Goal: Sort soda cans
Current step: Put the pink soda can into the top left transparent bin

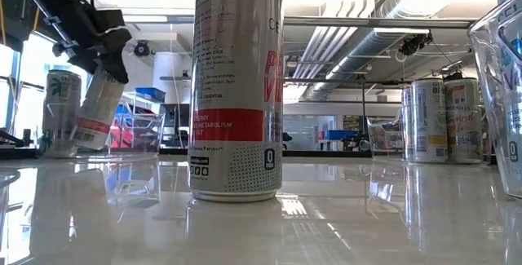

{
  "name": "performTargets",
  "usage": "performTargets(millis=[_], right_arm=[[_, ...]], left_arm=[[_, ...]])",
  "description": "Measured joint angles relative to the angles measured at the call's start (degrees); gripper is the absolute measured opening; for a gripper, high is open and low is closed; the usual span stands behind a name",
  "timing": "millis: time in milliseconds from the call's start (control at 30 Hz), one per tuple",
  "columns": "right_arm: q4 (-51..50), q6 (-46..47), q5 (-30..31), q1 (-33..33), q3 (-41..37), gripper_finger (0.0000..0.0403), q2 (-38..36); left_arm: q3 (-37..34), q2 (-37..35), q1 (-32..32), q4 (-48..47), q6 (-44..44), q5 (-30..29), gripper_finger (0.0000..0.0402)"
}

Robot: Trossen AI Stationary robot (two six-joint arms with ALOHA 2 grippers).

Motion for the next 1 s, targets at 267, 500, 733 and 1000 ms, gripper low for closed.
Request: performTargets(millis=[267,500,733,1000], right_arm=[[-0.01,0.00,-0.02,0.00,0.00,0.0327,0.00],[-0.10,0.00,-0.06,0.02,0.00,0.0327,0.00],[-0.10,0.00,-0.31,0.02,0.00,0.0327,0.00],[-0.12,0.00,-0.30,0.02,0.00,0.0327,0.00]], left_arm=[[0.00,0.02,0.00,-0.12,-0.76,2.22,0.0275],[0.02,0.02,0.00,-0.12,-1.27,2.96,0.0277],[0.09,0.02,-0.02,-1.27,-1.66,5.06,0.0278],[0.11,0.00,-0.04,-2.98,-1.24,6.72,0.0278]])
